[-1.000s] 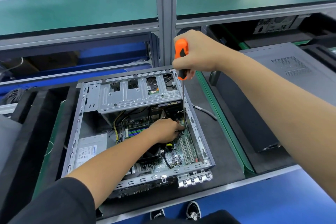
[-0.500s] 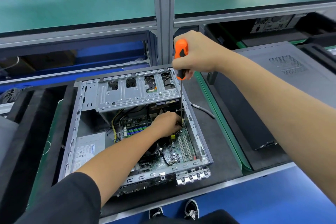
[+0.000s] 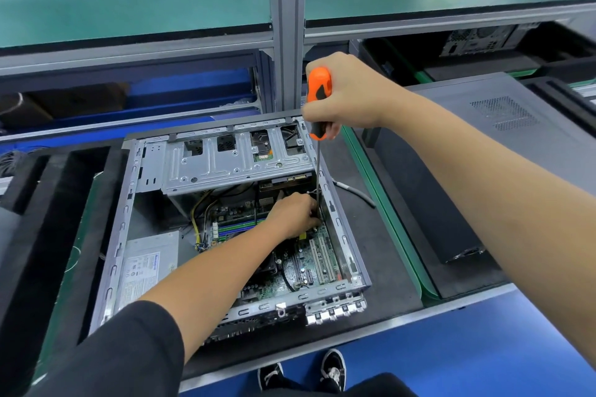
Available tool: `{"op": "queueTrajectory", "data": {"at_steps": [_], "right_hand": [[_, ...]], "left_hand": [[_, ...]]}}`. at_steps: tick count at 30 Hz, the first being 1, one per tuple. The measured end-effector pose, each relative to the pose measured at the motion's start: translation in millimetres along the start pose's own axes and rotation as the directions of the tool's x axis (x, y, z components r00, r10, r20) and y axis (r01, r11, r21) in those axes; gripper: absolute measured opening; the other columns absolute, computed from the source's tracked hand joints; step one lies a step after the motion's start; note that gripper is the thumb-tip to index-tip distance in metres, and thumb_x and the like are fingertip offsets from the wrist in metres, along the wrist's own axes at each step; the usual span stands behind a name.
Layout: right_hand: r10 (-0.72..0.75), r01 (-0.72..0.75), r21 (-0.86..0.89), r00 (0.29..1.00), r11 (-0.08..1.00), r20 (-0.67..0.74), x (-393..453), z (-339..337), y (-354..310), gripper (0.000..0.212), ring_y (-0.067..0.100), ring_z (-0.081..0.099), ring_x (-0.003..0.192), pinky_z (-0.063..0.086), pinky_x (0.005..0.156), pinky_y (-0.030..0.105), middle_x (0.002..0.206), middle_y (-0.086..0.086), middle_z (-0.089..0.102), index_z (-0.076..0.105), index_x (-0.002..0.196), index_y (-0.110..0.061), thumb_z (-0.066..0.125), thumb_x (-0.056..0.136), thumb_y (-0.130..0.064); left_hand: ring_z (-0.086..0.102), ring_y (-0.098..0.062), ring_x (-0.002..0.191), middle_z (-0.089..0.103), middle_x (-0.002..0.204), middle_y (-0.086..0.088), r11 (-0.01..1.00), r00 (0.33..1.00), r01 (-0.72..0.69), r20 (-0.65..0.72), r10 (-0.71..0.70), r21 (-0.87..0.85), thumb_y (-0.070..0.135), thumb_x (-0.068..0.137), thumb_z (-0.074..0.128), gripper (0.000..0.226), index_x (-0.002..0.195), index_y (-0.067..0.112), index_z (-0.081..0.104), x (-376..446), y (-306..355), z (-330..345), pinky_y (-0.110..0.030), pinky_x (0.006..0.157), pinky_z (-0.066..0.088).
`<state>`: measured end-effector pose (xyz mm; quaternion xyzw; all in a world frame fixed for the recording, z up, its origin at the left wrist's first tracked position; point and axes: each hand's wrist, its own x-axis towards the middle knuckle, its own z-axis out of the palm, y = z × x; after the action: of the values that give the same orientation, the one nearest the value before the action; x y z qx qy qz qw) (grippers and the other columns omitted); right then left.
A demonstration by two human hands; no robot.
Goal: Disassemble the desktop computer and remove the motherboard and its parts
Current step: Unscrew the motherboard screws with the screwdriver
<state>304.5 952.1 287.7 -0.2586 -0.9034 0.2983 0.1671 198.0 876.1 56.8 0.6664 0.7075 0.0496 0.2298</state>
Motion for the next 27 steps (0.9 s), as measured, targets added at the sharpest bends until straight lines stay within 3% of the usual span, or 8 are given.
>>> {"op": "queueTrajectory", "data": {"at_steps": [3,6,10,12,15,18,22,27], "right_hand": [[0.000,0.000,0.009,1.000,1.000,0.002,0,-1,0,0.030,0.003,0.050,0.040,0.039,0.041,0.012,0.053,-0.006,0.042,0.042,0.062,-0.019,0.068,0.075,-0.014],[-0.010,0.010,0.021,1.000,1.000,-0.002,0,-2,-1,0.028,0.001,0.050,0.042,0.039,0.043,0.011,0.054,-0.007,0.045,0.043,0.062,-0.021,0.068,0.074,-0.015],[-0.009,0.009,0.009,1.000,1.000,0.004,0,0,-1,0.027,0.002,0.048,0.044,0.040,0.044,0.012,0.058,-0.004,0.047,0.044,0.063,-0.021,0.068,0.075,-0.017],[-0.007,0.007,0.022,1.000,1.000,0.015,0,-1,-1,0.027,0.001,0.050,0.043,0.040,0.043,0.012,0.057,-0.004,0.047,0.044,0.063,-0.021,0.068,0.075,-0.016],[-0.011,0.011,0.001,1.000,1.000,0.019,0,-3,0,0.029,0.000,0.049,0.043,0.039,0.043,0.010,0.057,-0.005,0.046,0.043,0.063,-0.022,0.069,0.075,-0.017],[-0.010,0.011,-0.007,1.000,1.000,0.026,0,-4,2,0.031,0.000,0.049,0.043,0.037,0.043,0.009,0.055,-0.008,0.044,0.042,0.063,-0.023,0.069,0.076,-0.017],[0.011,-0.008,-0.040,0.998,0.999,0.063,1,-9,1,0.030,0.002,0.055,0.046,0.041,0.046,0.012,0.057,-0.007,0.045,0.043,0.066,-0.021,0.071,0.077,-0.021],[0.038,-0.036,-0.032,0.997,0.999,0.070,2,-11,-1,0.031,0.003,0.063,0.049,0.044,0.045,0.013,0.060,-0.001,0.052,0.045,0.066,-0.020,0.074,0.078,-0.021]], "left_hand": [[0.063,-0.029,0.088,0.068,0.086,-0.007,1.000,1.000,0.008,-0.016,-0.008,0.026,0.034,0.089,0.063,0.024,0.101,0.015,0.069,0,0,1,-0.055,0.107,0.031],[0.061,-0.028,0.080,0.066,0.080,-0.007,1.000,0.999,0.018,-0.027,-0.017,0.017,0.030,0.087,0.064,0.021,0.095,0.012,0.070,1,0,1,-0.054,0.098,0.042],[0.046,-0.022,0.064,0.047,0.059,0.004,0.999,1.000,0.019,-0.020,-0.019,0.038,0.028,0.085,0.065,0.018,0.075,0.014,0.060,3,-1,2,-0.054,0.091,0.044],[0.047,-0.023,0.064,0.047,0.060,0.003,0.999,1.000,0.012,-0.028,-0.010,0.044,0.029,0.086,0.065,0.021,0.073,0.014,0.058,3,0,2,-0.055,0.090,0.044],[0.060,-0.028,0.077,0.057,0.070,-0.001,0.999,0.999,-0.003,-0.042,0.005,0.043,0.033,0.087,0.064,0.020,0.085,0.013,0.066,2,1,2,-0.054,0.090,0.044],[0.059,-0.029,0.076,0.052,0.066,0.000,0.999,0.999,-0.005,-0.048,0.007,0.044,0.033,0.087,0.064,0.021,0.077,0.016,0.059,2,1,2,-0.054,0.091,0.044],[0.060,-0.030,0.077,0.049,0.064,0.001,0.998,0.998,0.010,-0.055,-0.007,0.060,0.032,0.087,0.063,0.024,0.084,0.009,0.062,2,1,4,-0.056,0.107,0.030],[0.061,-0.030,0.084,0.054,0.068,-0.001,0.998,0.998,-0.002,-0.069,0.006,0.060,0.028,0.086,0.062,0.020,0.080,0.010,0.058,3,-1,6,-0.057,0.108,0.031]]}}
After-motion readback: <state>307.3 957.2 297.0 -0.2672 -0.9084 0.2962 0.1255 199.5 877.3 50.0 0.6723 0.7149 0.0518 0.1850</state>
